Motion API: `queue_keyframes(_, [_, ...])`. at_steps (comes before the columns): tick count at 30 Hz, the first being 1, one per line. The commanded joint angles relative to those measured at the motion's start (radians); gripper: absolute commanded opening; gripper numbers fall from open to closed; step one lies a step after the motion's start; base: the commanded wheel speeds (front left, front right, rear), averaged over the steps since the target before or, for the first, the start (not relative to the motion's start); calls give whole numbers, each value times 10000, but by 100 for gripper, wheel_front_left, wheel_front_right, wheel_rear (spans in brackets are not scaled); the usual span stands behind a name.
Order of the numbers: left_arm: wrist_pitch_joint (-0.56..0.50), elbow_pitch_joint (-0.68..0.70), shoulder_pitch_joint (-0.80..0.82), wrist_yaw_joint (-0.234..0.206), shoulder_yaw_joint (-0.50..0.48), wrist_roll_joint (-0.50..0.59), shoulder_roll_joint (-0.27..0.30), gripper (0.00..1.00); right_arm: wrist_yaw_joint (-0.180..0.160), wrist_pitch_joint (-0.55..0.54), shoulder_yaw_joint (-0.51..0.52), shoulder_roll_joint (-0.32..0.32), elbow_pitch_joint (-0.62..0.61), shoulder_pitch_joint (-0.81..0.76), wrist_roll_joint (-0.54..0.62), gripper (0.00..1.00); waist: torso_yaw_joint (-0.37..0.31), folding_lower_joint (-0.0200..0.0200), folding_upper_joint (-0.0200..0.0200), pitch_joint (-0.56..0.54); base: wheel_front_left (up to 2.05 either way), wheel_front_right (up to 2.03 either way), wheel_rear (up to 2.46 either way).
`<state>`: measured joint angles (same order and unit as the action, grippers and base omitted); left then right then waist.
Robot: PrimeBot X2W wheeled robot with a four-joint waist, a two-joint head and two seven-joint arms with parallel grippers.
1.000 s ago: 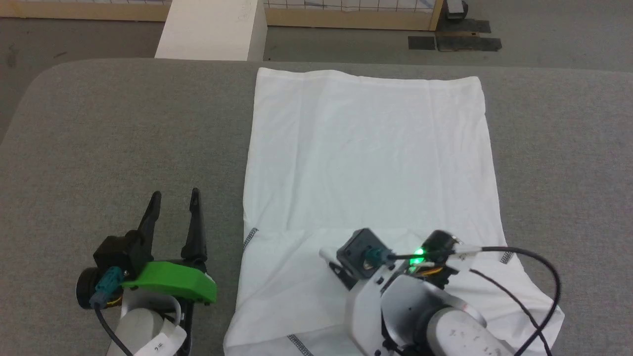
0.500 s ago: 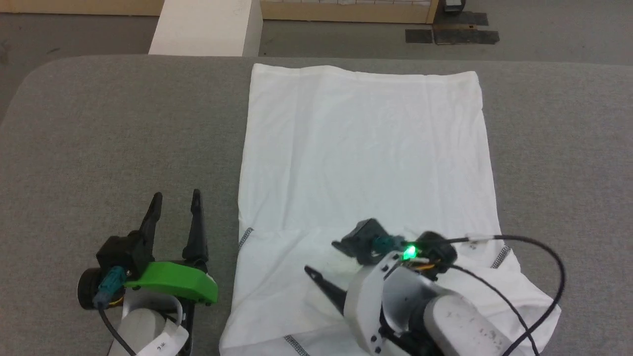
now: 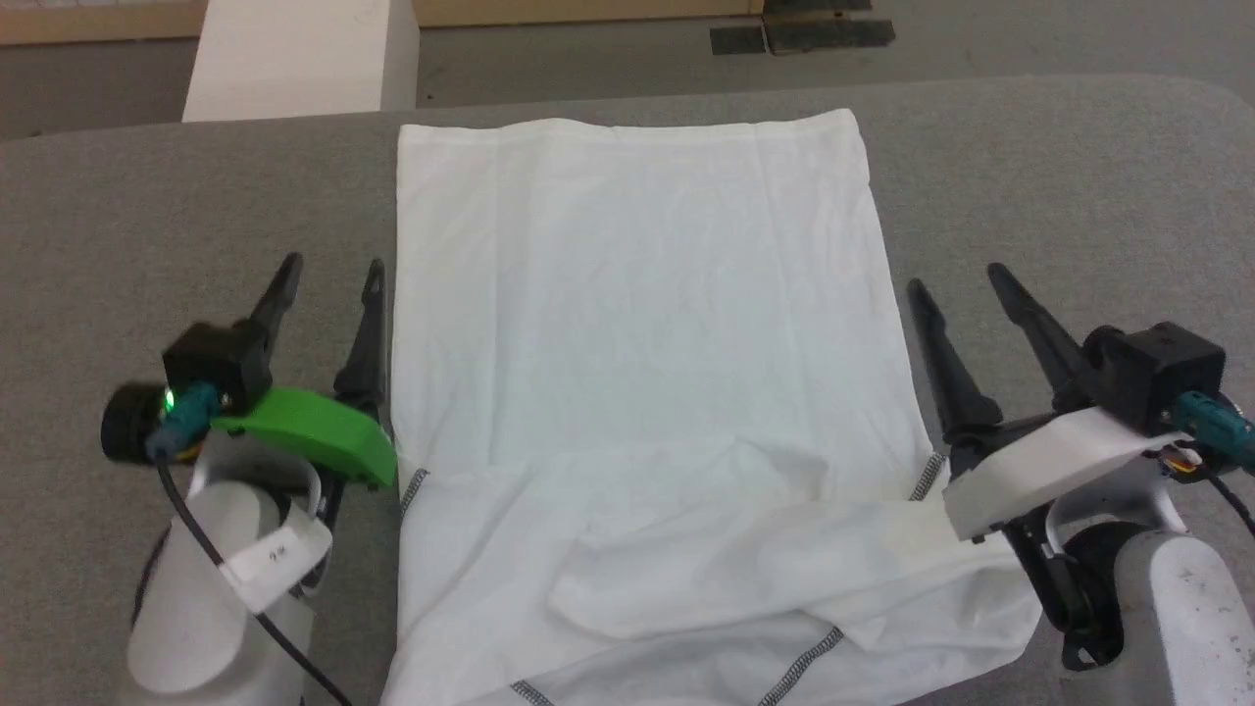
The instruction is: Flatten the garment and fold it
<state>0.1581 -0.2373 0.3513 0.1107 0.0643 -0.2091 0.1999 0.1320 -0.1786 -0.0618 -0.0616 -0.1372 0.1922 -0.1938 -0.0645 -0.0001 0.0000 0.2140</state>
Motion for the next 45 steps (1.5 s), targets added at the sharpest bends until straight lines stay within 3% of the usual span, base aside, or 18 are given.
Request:
queue_keyframes(1, [-200,-27,520,71,84,60,228,100,-13,185,166,38,-5,-68,69,100,-400,1,0,666,0,0,0])
queue_keyframes(9, [-1812,-652,3371,177,505,-286,1342,100,-13,957,943,-115,596,581,175,100,-1057,1,0,2296,0,0,0])
queue_keyframes(15, [-3255,-1474,5333,193,680,-773,2027,100,-13,1433,845,-200,1131,1391,69,100,-1528,1,0,3406,0,0,0])
queue_keyframes(22, [-5769,-2189,6920,104,562,-1350,2628,100,-13,1854,509,-201,1543,2051,-32,100,-2039,1,0,4361,0,0,0])
queue_keyframes(27, [-7630,-2340,7481,-501,385,-1602,2722,100,-13,2057,364,-166,1629,2221,-118,100,-2206,1,0,4750,0,0,0])
queue_keyframes(32, [-9290,-2189,7506,-1419,311,-1537,2855,100,-13,2142,187,-117,1624,2321,-151,100,-2294,1,0,4916,0,0,0])
queue_keyframes(37, [-10344,-1738,7293,-2090,310,-1419,2950,100,-13,2050,32,-162,1582,2466,-176,100,-2275,1,0,5019,0,0,0])
queue_keyframes(38, [-10554,-1582,7214,-2155,338,-1421,2960,63,-13,1988,1,-222,1586,2564,-187,100,-2245,1,0,5037,0,0,0])
queue_keyframes(40, [-10648,-1333,7143,-2237,360,-1389,2988,13,-13,1824,-116,-377,1594,2792,-171,100,-2203,1,0,5068,0,0,0])
queue_keyframes(41, [-10652,-1220,7109,-2258,378,-1358,3015,0,-13,1706,-189,-481,1601,2969,-132,100,-2185,1,0,5080,0,0,0])
queue_keyframes(45, [-10565,-842,6994,-2248,446,-1343,3038,0,-13,773,-461,-836,1829,4202,-215,100,-2058,1,0,5112,0,0,0])
